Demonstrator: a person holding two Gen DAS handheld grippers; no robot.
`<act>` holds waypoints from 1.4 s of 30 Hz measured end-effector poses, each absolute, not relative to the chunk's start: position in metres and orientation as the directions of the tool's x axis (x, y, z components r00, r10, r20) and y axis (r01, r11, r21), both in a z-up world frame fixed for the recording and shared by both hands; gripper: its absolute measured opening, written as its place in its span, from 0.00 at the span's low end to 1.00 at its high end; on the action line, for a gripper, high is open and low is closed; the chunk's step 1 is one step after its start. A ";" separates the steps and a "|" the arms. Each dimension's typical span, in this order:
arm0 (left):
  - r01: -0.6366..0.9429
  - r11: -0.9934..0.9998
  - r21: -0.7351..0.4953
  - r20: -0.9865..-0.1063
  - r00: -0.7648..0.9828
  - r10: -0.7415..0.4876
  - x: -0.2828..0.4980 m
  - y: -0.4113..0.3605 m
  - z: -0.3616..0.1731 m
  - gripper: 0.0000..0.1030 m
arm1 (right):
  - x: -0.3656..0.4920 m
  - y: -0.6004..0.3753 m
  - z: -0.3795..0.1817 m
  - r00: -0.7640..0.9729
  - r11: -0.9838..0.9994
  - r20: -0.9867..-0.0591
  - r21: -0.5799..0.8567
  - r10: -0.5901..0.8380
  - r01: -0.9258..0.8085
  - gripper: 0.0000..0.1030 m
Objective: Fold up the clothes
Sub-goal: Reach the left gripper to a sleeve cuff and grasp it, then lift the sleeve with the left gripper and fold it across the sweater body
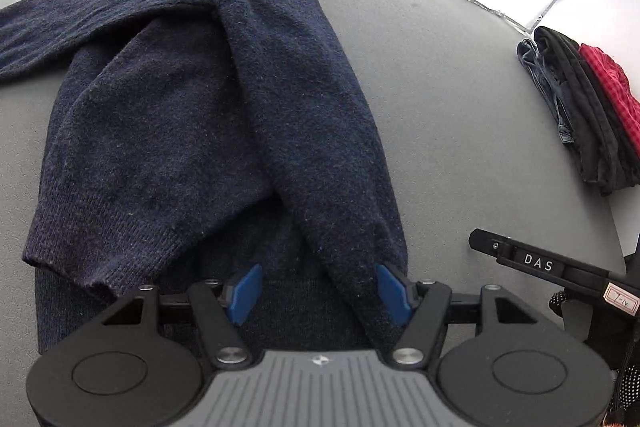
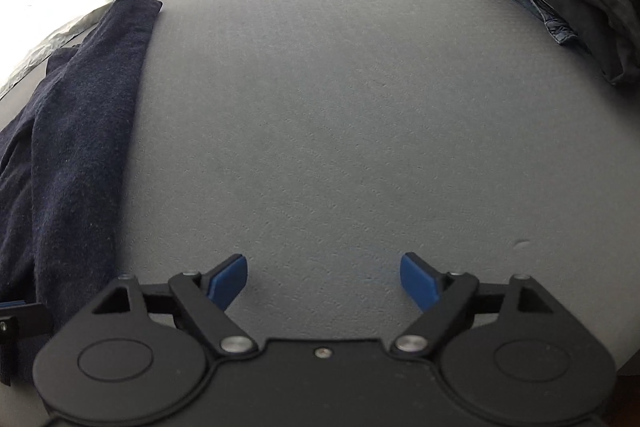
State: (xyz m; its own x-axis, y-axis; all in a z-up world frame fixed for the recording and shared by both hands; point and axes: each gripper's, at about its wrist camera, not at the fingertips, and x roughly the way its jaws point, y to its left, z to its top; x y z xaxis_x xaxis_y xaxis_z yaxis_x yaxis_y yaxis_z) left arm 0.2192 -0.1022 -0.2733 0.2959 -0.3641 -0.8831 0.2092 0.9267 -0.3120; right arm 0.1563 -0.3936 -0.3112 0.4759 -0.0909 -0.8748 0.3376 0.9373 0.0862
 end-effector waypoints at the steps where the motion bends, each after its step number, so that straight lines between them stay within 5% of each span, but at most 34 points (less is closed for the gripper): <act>1: 0.203 0.927 -0.314 -0.884 0.294 -0.364 0.218 -0.105 -0.275 0.63 | 0.155 -0.396 -0.312 0.478 0.940 -0.874 0.088 -0.085 0.329 0.85; 7: 0.181 0.919 -0.350 -0.864 0.318 -0.392 0.211 -0.114 -0.277 0.60 | 0.152 -0.392 -0.318 0.480 0.974 -0.876 0.056 -0.058 0.219 0.97; 10: 0.170 0.912 -0.373 -0.850 0.332 -0.409 0.209 -0.114 -0.275 0.11 | 0.151 -0.386 -0.320 0.481 0.983 -0.874 0.026 -0.066 0.183 0.99; 13: 0.146 0.912 -0.382 -0.839 0.359 -0.409 0.207 -0.107 -0.268 0.07 | 0.149 -0.384 -0.320 0.488 0.986 -0.870 0.016 -0.069 0.169 1.00; 20: 0.080 0.895 -0.438 -0.770 0.481 -0.420 0.196 -0.057 -0.233 0.06 | 0.145 -0.384 -0.321 0.497 0.984 -0.865 0.016 -0.075 0.176 1.00; 27: -0.096 0.912 -0.399 -0.855 0.399 -0.332 0.206 -0.016 -0.287 0.08 | 0.146 -0.382 -0.320 0.490 0.980 -0.867 0.007 -0.093 0.199 1.00; 42: 0.040 0.910 -0.414 -0.819 0.420 -0.391 0.211 0.013 -0.259 0.19 | 0.168 -0.342 -0.295 0.522 0.972 -0.844 0.005 -0.122 0.235 1.00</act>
